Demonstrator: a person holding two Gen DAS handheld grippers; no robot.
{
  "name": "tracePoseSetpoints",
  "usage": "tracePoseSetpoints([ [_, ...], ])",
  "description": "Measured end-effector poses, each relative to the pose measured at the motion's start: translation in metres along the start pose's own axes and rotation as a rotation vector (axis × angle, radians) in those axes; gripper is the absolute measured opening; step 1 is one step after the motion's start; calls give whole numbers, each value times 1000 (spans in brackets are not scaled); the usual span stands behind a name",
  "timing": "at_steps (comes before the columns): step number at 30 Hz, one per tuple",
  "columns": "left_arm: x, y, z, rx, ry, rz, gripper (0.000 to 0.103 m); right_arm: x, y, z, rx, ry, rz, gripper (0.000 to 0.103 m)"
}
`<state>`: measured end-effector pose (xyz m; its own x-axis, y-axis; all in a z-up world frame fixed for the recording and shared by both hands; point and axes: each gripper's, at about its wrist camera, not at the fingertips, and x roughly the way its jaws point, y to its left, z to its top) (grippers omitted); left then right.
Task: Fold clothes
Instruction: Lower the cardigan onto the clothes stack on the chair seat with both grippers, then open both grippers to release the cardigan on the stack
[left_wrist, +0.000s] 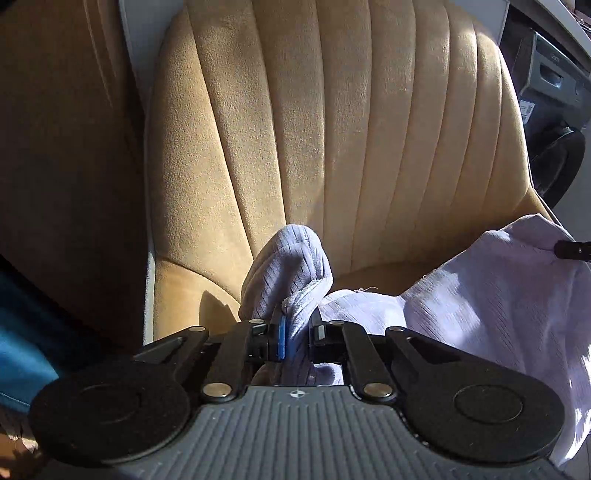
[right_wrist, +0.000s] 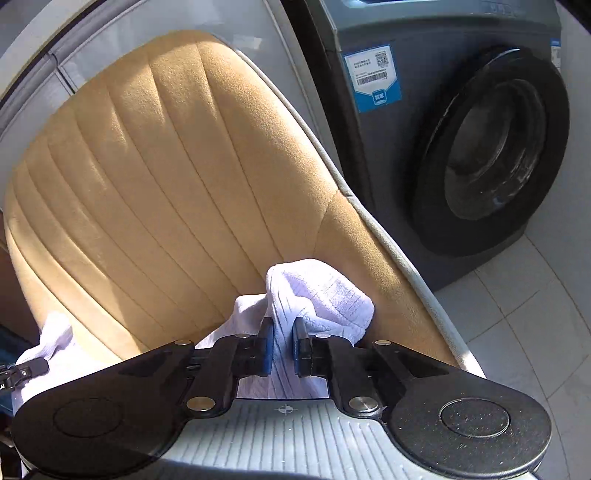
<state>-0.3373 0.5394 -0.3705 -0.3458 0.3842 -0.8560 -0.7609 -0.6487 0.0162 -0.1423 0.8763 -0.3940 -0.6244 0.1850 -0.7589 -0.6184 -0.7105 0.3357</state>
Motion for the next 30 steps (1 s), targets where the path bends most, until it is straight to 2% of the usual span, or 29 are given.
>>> tracePoseSetpoints([
  [2,25,5,-8,-14,112,88,17,14,0,-6,-54,50,-62,13],
  [3,29,8,-12,-23,135,97,19,19,0,-9,-78,71,-91,22],
  [4,33,11,-15,-31,157,103,21,17,-1,-9,-75,64,-102,27],
  [5,26,10,-15,-20,146,95,23,14,-2,-9,-72,57,-113,37],
  [7,6,10,-14,6,110,64,50,8,-4,-9,-66,39,-130,52],
  [8,-7,10,-14,21,85,42,54,-7,-5,-9,-61,5,-98,62],
  [11,-47,10,-19,48,33,-40,57,-53,-5,-13,-64,-60,-11,63],
  [13,-74,10,-29,44,32,-116,57,-77,-7,-29,-59,-15,26,63],
  [16,-93,-8,-65,69,106,-191,57,-112,-9,-54,-50,55,78,64],
  [19,-102,-22,-107,83,183,-230,57,-123,-15,-110,2,204,39,64],
  [22,-109,-27,-141,70,270,-264,57,-140,-38,-155,77,299,-64,64],
  [24,-113,-29,-149,80,272,-250,57,-150,-49,-171,118,314,-122,64],
  [26,-113,-29,-149,67,269,-245,57,-153,-44,-174,110,326,-124,64],
  [30,-114,-20,-147,-2,329,-279,59,-154,-33,-176,84,354,-119,64],
])
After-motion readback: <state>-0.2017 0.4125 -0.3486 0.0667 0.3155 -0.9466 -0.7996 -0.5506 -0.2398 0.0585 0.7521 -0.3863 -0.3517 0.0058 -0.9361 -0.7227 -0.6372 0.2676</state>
